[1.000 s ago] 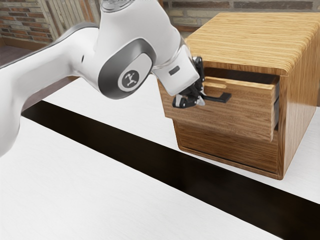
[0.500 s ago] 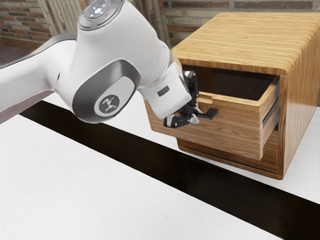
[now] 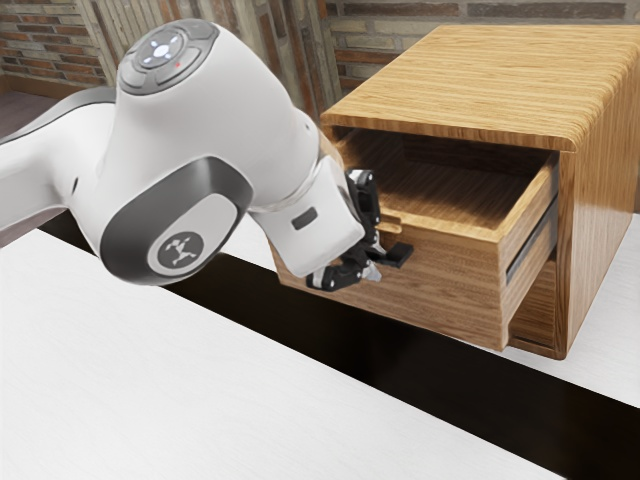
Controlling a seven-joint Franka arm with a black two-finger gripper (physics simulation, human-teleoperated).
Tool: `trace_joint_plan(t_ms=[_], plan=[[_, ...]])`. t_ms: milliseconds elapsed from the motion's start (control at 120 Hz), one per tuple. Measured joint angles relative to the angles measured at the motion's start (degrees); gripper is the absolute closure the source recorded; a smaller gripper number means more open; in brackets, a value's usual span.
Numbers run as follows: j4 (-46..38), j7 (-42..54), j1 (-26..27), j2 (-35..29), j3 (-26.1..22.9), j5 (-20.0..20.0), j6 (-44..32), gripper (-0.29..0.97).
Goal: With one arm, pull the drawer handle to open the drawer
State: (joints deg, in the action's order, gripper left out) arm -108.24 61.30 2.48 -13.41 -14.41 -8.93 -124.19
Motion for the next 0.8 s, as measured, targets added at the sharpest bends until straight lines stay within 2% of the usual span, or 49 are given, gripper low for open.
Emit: trace_joint_plan(t_ms=[450,800], plan=[[-6.13,-1.92,-0.98,-6.56,-0.04,0.1,0.91,0.77],[-8.82,-3.71,-1.14,-9.67,-2.19,0.02,1.49,0.79]])
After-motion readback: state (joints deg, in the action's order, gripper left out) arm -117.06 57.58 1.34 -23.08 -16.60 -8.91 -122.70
